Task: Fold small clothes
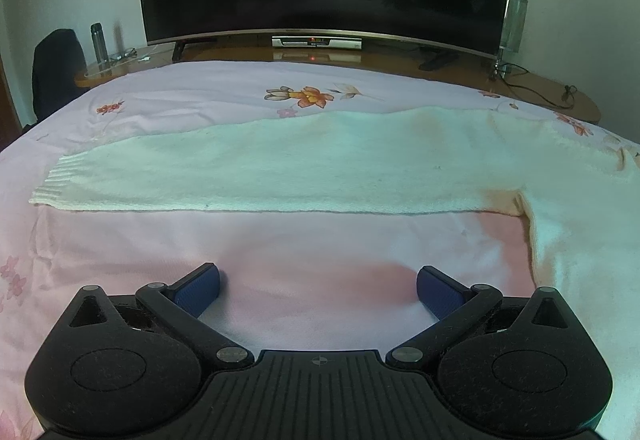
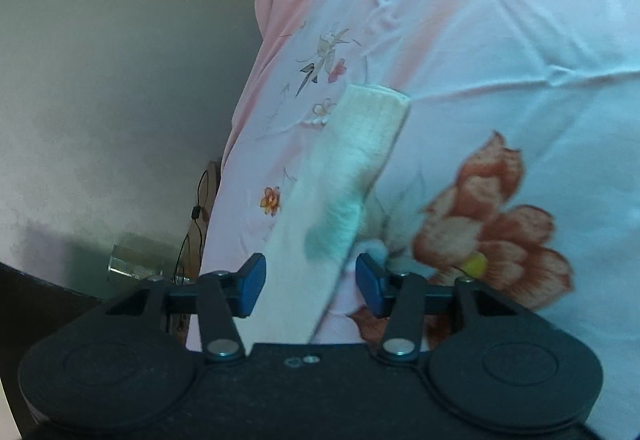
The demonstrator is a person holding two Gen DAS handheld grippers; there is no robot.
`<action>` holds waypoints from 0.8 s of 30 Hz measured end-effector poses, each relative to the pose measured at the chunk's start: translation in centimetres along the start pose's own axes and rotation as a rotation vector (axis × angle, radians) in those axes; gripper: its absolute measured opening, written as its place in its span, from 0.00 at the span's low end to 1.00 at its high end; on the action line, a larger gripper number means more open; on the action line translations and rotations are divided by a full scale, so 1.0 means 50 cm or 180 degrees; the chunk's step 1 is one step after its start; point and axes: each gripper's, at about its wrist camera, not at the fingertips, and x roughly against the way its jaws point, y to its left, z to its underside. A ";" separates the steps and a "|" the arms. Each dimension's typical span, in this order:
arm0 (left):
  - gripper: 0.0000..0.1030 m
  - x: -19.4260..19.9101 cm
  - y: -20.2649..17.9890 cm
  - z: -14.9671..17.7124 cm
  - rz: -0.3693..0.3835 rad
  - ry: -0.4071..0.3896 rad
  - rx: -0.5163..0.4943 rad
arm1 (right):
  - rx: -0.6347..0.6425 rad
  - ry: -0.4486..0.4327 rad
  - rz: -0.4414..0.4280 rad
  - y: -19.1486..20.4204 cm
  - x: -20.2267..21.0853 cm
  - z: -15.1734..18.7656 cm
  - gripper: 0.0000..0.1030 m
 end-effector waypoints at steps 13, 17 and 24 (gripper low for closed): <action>1.00 -0.003 0.006 -0.001 0.0079 -0.0008 0.0019 | -0.0520 -0.0337 -0.0470 -0.051 0.010 -0.039 0.41; 1.00 -0.003 0.005 0.000 0.0078 -0.0010 0.0015 | -0.0463 -0.0217 -0.0497 -0.027 0.001 -0.028 0.44; 1.00 -0.005 0.003 0.000 0.0053 -0.0006 0.0025 | -0.0144 -0.0326 0.0032 -0.013 -0.025 -0.027 0.17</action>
